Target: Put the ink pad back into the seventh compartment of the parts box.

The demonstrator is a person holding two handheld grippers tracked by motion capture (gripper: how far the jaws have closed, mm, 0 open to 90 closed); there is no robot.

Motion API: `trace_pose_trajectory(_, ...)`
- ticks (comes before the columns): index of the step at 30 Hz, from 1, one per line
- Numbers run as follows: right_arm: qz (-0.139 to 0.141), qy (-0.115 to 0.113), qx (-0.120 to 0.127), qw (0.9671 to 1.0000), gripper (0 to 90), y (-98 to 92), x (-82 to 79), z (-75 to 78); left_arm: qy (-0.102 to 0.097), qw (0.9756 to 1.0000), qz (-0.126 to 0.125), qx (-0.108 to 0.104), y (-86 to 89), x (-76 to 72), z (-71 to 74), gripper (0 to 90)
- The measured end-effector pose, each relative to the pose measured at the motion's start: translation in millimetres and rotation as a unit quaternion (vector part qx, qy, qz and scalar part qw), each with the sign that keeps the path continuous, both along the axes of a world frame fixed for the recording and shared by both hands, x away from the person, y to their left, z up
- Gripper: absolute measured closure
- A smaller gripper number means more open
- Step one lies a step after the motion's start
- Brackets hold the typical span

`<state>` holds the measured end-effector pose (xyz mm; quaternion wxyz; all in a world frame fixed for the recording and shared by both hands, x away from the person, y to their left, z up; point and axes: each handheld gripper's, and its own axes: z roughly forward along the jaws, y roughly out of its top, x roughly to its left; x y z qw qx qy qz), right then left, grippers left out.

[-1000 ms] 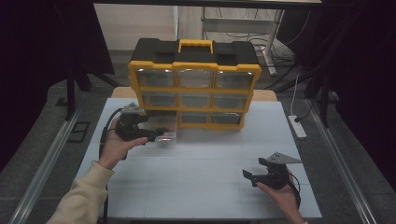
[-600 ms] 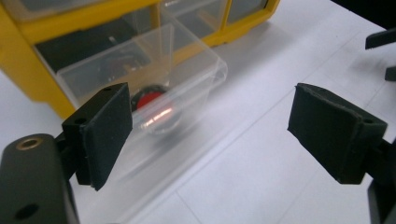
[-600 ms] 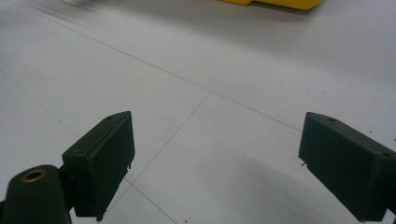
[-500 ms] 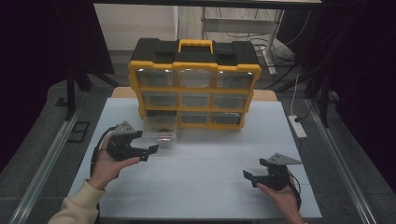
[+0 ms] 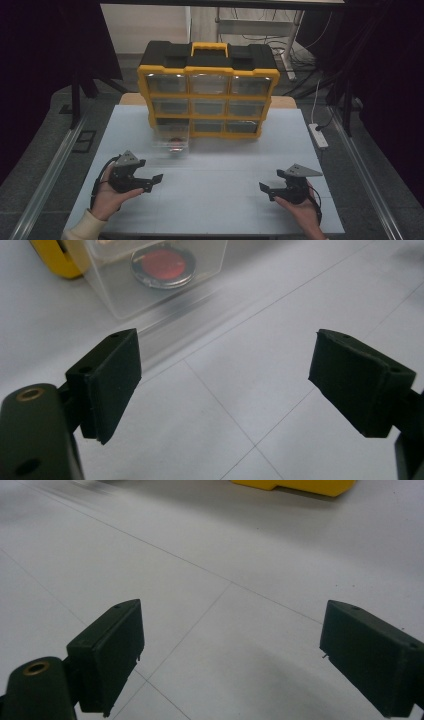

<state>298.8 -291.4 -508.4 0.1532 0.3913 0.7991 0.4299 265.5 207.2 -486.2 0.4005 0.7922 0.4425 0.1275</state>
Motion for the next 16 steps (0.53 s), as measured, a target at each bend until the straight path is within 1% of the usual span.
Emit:
trace_pose_trajectory(2, 0.001, -0.001, 0.0, 1.0, 11.0, -0.1, -0.3, 0.4, -0.002, 1.0, 0.001, 0.004, -0.6, 1.6, -3.0, 14.6)
trace_pose_trajectory(4, 0.001, -0.001, 0.002, 1.0, 10.9, -0.3, -0.4, 0.4, -0.001, 1.0, 0.002, 0.005, -2.4, 2.9, -5.7, 14.5)
trace_pose_trajectory(6, 0.0, -0.001, 0.001, 1.0, 11.0, -0.7, -0.5, 0.5, 0.0, 1.0, -0.003, 0.007, -3.8, 4.4, -7.7, 14.5)
trace_pose_trajectory(11, 0.001, -0.004, 0.002, 1.0, 11.0, -1.6, -1.6, 0.6, -0.002, 0.9999, -0.008, 0.007, -5.6, 4.8, -7.5, 14.3)
trace_pose_trajectory(16, -0.002, -0.003, 0.004, 1.0, 10.9, -3.7, -3.0, 0.3, -0.001, 1.0, -0.005, 0.007, -4.7, 6.3, -9.2, 13.8)
